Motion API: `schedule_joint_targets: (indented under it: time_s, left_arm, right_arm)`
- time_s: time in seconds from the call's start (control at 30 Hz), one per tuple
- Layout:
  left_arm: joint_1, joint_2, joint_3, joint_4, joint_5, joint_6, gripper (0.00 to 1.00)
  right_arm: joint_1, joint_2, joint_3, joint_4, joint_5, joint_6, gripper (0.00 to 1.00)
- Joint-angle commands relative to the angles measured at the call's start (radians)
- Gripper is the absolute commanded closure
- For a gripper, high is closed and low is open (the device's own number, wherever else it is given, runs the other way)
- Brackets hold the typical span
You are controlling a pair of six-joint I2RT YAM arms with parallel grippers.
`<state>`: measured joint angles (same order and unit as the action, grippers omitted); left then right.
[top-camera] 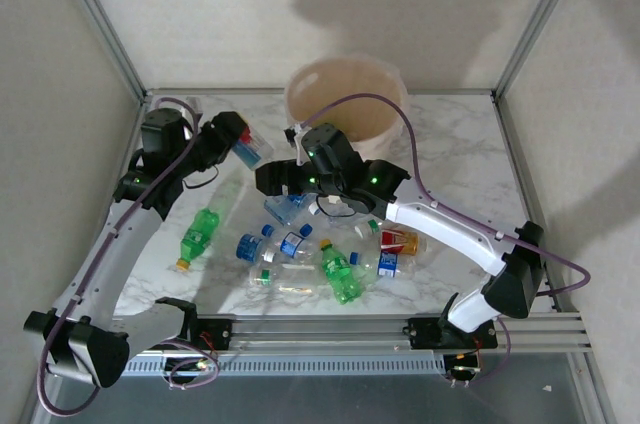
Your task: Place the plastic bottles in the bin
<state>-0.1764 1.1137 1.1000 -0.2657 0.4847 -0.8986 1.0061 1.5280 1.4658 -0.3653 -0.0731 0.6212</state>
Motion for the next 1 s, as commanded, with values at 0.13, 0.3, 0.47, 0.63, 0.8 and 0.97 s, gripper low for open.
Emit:
schedule_joint_targets:
  time_s: [0.13, 0.3, 0.47, 0.63, 0.8, 0.97]
  left_arm:
    - [-0.011, -0.017, 0.009, 0.015, 0.050, -0.015, 0.45]
    - [-0.013, -0.022, 0.002, 0.052, 0.102, -0.040, 0.44]
    - [-0.015, -0.022, -0.027, 0.117, 0.178, -0.076, 0.44]
    - [-0.015, -0.032, -0.040, 0.140, 0.211, -0.091, 0.44]
    - [-0.017, -0.034, -0.058, 0.158, 0.227, -0.106, 0.44]
    - [-0.017, -0.032, -0.081, 0.177, 0.224, -0.121, 0.45]
  right_arm:
    - [0.009, -0.096, -0.030, -0.049, 0.063, -0.049, 0.19]
    - [0.009, -0.100, -0.046, -0.054, 0.063, -0.059, 0.19]
    - [0.009, -0.064, -0.034, -0.042, 0.041, -0.070, 0.26]
    - [0.009, -0.042, -0.013, -0.049, 0.041, -0.080, 0.29]
    - [0.009, -0.033, -0.008, -0.045, 0.030, -0.081, 0.45]
    - [0.009, -0.024, -0.008, -0.039, 0.024, -0.076, 0.59]
